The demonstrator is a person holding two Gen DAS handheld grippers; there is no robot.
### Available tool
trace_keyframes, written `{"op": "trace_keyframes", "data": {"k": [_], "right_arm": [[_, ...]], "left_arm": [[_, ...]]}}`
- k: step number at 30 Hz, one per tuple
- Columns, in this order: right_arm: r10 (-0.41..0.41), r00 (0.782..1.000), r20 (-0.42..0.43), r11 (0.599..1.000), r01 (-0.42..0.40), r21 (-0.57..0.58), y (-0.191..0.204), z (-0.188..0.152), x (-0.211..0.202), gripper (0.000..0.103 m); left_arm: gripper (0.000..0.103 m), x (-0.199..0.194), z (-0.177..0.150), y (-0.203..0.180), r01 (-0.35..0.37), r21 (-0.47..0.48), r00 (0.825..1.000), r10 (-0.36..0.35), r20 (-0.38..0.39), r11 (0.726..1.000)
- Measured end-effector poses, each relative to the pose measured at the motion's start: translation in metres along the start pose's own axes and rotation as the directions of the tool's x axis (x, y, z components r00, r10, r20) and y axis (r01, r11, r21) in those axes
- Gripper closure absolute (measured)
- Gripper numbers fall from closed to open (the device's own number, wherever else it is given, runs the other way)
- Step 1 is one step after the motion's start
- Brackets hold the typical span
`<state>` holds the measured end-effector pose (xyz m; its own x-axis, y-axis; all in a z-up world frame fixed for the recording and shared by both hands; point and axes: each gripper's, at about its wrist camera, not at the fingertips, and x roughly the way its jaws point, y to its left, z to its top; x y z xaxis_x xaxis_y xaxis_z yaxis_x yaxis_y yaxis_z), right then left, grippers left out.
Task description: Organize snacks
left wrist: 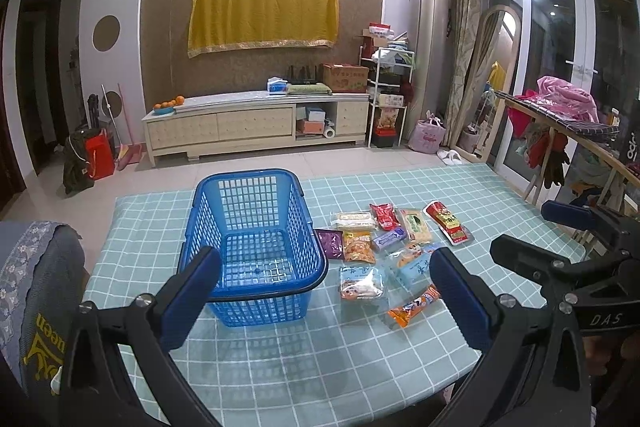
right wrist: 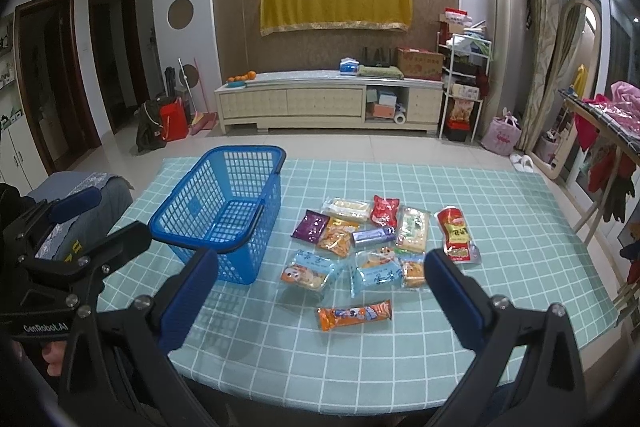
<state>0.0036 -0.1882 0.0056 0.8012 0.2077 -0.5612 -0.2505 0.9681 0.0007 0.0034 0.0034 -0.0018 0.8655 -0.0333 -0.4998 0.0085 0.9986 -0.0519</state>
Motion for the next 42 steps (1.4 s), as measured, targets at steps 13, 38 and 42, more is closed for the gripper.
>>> {"op": "trace_keyframes", "data": {"k": [13,38,42], "right_arm": [[0.005,1.000,-0.006,1.000,-0.005,0.000,-0.0003,-0.0015,0.0006,0.000],[0.012,1.000,-0.016,1.000,-0.012,-0.018,0.0022,-0.0005,0.0006,0.000],[0.011,1.000,-0.018,1.000,-0.011,-0.020,0.0005,0.0020,-0.0007,0.000]], "left_arm": [[0.000,0.0001,-0.0004,0.0001,0.001,-0.003,1.000,-0.001,-0.005,1.000],[0.000,0.0004,0.0001,0.0017,0.001,-0.001,1.000,-0.001,-0.007,1.000],[0.000,-0.0003,0.0017,-0.0014,-0.001,0.006,1.000,0.001,-0.006,1.000]]}}
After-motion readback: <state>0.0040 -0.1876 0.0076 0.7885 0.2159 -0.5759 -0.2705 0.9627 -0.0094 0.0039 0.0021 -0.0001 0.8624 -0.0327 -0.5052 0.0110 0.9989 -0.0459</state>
